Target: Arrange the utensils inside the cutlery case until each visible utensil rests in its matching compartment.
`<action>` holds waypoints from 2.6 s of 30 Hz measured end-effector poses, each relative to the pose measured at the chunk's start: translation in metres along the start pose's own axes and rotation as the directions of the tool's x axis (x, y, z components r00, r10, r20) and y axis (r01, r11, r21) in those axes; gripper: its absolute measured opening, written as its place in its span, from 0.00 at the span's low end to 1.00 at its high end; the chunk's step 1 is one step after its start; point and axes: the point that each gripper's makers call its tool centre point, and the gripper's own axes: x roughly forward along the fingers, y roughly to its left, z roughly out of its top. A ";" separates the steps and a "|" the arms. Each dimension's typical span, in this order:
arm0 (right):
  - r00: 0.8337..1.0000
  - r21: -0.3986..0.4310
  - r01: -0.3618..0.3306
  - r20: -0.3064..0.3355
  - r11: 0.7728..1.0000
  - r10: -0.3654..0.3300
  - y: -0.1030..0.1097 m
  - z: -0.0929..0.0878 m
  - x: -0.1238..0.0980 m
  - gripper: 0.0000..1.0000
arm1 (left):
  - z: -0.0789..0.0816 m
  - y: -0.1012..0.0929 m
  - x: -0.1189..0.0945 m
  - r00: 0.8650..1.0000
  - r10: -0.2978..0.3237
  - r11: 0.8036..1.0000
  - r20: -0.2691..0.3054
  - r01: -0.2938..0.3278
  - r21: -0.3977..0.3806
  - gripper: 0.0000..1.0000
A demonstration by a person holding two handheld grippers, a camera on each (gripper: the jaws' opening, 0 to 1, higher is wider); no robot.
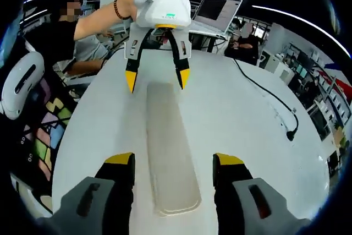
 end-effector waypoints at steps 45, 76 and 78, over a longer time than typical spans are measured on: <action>0.986 0.097 -0.074 -0.143 0.993 0.088 0.004 -0.035 0.023 0.55 | 0.001 0.006 0.020 0.997 -0.027 0.999 -0.067 0.028 0.016 0.45; 0.953 0.107 -0.049 -0.292 0.993 0.079 0.006 -0.027 0.028 0.42 | 0.005 0.008 0.018 0.998 -0.058 0.992 0.026 0.055 0.114 0.43; 0.956 0.104 -0.047 -0.284 0.993 0.075 0.006 -0.026 0.028 0.42 | 0.005 0.008 0.017 0.998 -0.057 0.992 0.027 0.054 0.113 0.43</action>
